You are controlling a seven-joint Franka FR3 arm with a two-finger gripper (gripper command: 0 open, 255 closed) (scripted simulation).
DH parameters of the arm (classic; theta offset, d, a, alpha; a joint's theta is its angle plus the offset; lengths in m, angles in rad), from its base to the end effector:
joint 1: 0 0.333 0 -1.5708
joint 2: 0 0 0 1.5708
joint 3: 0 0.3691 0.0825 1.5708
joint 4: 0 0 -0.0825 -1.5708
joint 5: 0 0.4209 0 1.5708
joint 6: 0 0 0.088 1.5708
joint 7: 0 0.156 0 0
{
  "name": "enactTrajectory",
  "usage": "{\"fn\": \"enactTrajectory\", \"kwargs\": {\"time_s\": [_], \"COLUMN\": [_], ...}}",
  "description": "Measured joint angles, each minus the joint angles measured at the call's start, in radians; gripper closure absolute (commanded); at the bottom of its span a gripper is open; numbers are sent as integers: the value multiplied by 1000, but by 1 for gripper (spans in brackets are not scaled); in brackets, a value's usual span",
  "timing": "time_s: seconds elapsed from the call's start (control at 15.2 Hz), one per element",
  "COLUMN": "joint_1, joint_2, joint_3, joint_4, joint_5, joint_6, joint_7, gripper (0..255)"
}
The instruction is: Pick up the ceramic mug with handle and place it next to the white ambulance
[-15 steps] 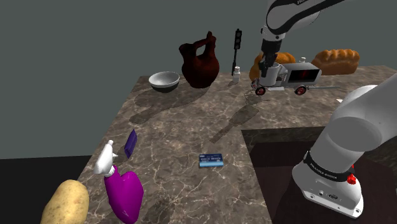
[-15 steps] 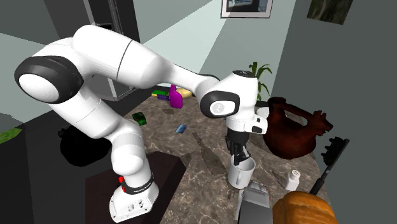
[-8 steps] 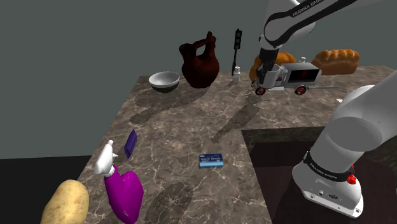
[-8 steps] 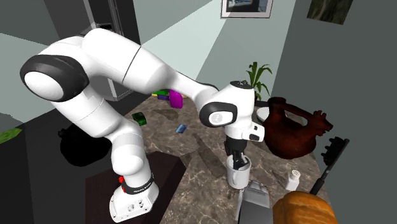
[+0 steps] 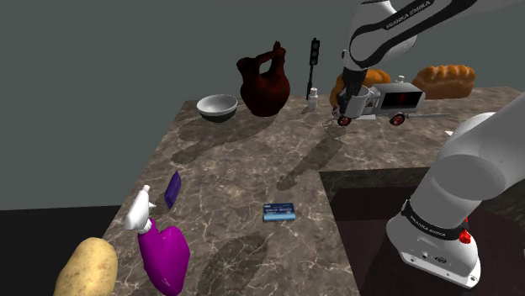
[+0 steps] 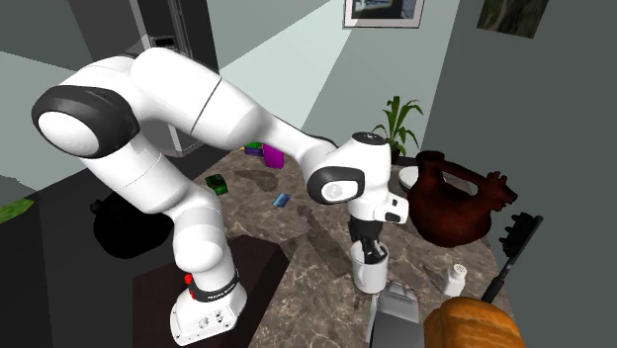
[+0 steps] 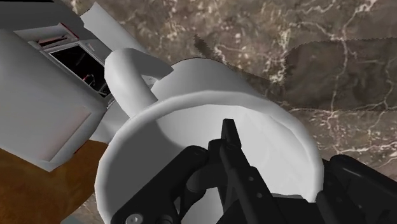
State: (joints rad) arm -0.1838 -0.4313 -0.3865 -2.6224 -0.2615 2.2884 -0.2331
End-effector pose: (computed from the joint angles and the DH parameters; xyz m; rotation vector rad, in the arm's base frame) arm 0.3467 -0.2311 0.3655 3.0600 -0.2235 0.0895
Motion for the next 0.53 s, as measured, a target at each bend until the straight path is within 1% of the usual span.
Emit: {"fn": "enactTrajectory", "kwargs": {"time_s": [0.26, 0.33, 0.4, 0.53], "joint_1": [0, 2, 4, 5], "joint_2": [0, 3, 17, 38], "joint_3": [-5, -7, -7, -10], "joint_4": [-3, 1, 2, 6], "joint_5": [-7, -5, 5, 51], "joint_6": [11, 10, 12, 15], "joint_7": [-3, -3, -7, -17], "gripper": [255, 0, 0, 0]}}
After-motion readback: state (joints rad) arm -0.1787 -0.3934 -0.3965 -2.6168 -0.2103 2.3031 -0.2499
